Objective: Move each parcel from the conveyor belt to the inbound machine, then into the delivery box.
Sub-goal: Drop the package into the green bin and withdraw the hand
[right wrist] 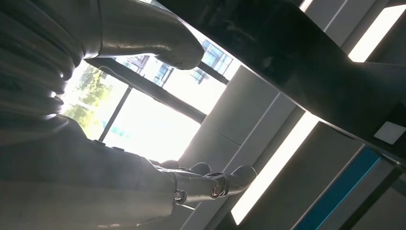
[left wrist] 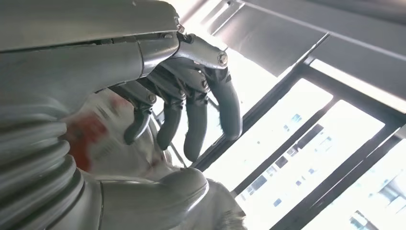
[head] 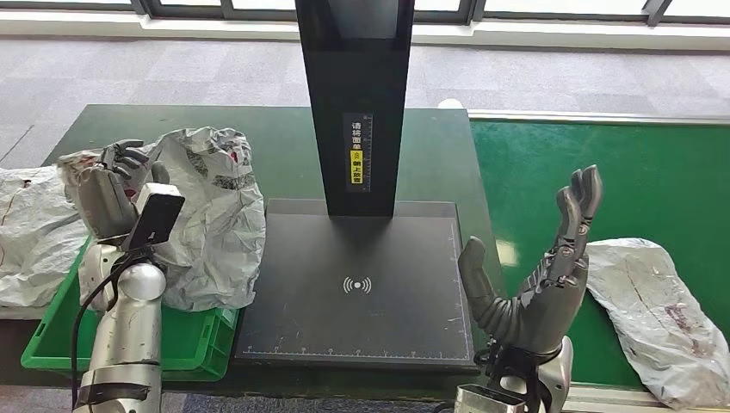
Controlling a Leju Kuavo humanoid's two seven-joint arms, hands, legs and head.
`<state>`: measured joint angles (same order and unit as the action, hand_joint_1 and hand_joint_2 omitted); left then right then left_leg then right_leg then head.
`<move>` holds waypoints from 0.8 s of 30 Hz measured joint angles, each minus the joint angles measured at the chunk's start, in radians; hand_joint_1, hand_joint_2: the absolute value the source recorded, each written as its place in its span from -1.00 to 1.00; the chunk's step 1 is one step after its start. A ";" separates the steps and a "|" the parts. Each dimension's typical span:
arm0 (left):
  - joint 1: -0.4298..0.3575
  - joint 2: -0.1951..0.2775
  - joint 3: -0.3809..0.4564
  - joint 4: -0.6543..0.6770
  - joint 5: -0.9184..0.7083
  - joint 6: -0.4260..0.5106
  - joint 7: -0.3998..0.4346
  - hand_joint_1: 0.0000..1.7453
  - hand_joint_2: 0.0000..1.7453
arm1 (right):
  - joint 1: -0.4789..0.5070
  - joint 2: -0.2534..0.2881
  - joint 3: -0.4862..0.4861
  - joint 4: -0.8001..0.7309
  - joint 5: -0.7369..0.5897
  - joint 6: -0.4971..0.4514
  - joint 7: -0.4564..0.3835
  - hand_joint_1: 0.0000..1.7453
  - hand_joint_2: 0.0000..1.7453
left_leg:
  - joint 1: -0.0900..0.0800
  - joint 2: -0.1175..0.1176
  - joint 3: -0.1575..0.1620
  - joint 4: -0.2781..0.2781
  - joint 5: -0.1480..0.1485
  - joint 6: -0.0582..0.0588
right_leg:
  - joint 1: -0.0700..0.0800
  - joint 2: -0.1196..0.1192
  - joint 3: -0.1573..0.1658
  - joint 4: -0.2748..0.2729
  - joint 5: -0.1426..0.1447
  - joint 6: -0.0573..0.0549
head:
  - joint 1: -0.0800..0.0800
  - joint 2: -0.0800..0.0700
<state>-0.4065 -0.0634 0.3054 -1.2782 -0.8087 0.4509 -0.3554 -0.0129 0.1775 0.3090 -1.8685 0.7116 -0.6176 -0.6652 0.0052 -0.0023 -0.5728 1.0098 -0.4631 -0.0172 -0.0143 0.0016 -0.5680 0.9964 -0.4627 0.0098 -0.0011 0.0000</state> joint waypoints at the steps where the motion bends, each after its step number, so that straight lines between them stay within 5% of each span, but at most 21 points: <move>1: -0.001 0.001 -0.003 0.016 0.008 0.007 0.002 -1.00 -1.00 | 0.000 -0.001 0.000 0.000 0.002 0.000 0.003 -1.00 1.00 | 0.000 0.000 0.000 0.000 0.000 0.000 | 0.000 0.000 0.000 0.000 0.000 0.000 | 0.000 0.000; 10: -0.007 0.019 0.008 0.098 0.245 0.222 -0.114 -1.00 -1.00 | -0.021 -0.002 0.000 0.027 0.031 0.016 0.055 -1.00 1.00 | 0.001 -0.001 -0.002 0.000 0.000 0.000 | 0.000 -0.001 -0.001 0.001 0.000 0.000 | 0.000 0.000; 18: 0.033 0.007 0.076 0.034 0.361 0.242 -0.204 -1.00 -1.00 | -0.027 -0.002 0.000 0.044 0.041 0.034 0.067 -1.00 1.00 | 0.000 -0.001 -0.002 0.000 0.000 0.000 | 0.000 -0.001 -0.001 0.001 0.000 0.000 | 0.000 0.000; 24: 0.107 -0.032 0.100 -0.133 0.568 0.232 -0.254 -1.00 -1.00 | -0.034 -0.001 0.001 0.049 0.066 0.035 0.087 -1.00 1.00 | 0.000 -0.002 -0.003 0.000 0.000 0.000 | 0.000 -0.001 -0.002 0.000 0.000 0.000 | 0.000 0.000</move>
<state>-0.2991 -0.0952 0.4053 -1.4113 -0.2405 0.6832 -0.6090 -0.0469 0.1762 0.3101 -1.8196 0.7776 -0.5826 -0.5781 0.0055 -0.0040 -0.5755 1.0098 -0.4632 -0.0173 -0.0140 0.0002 -0.5697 0.9963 -0.4630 0.0099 -0.0011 0.0000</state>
